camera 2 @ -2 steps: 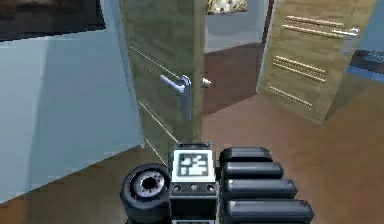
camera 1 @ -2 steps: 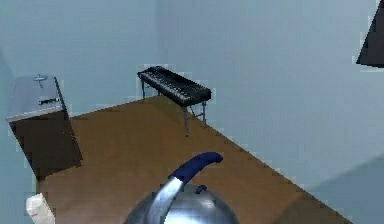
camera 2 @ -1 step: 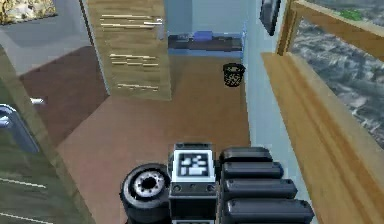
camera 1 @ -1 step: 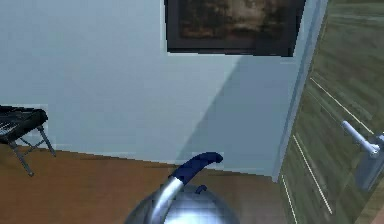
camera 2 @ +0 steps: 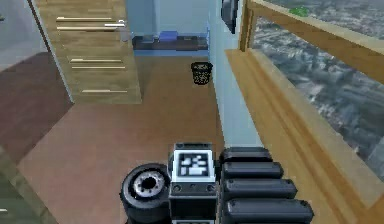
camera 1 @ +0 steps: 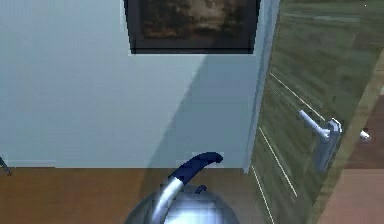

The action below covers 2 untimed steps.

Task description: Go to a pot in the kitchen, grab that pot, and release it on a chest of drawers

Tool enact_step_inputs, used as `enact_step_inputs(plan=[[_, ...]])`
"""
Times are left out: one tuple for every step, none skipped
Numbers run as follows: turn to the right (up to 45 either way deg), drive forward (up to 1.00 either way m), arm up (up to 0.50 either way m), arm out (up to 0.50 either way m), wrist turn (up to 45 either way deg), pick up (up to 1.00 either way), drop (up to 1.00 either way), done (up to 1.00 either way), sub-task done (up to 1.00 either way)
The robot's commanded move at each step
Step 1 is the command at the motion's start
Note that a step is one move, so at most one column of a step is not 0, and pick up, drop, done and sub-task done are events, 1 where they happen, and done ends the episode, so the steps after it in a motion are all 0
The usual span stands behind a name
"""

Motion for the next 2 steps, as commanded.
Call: enact_step_inputs(plan=[[0.0, 0.05, 0.00, 0.00, 0.0, 0.00, 0.00, 0.00, 0.00], [-45.0, 0.00, 0.00, 0.00, 0.0, 0.00, 0.00, 0.00, 0.00]])
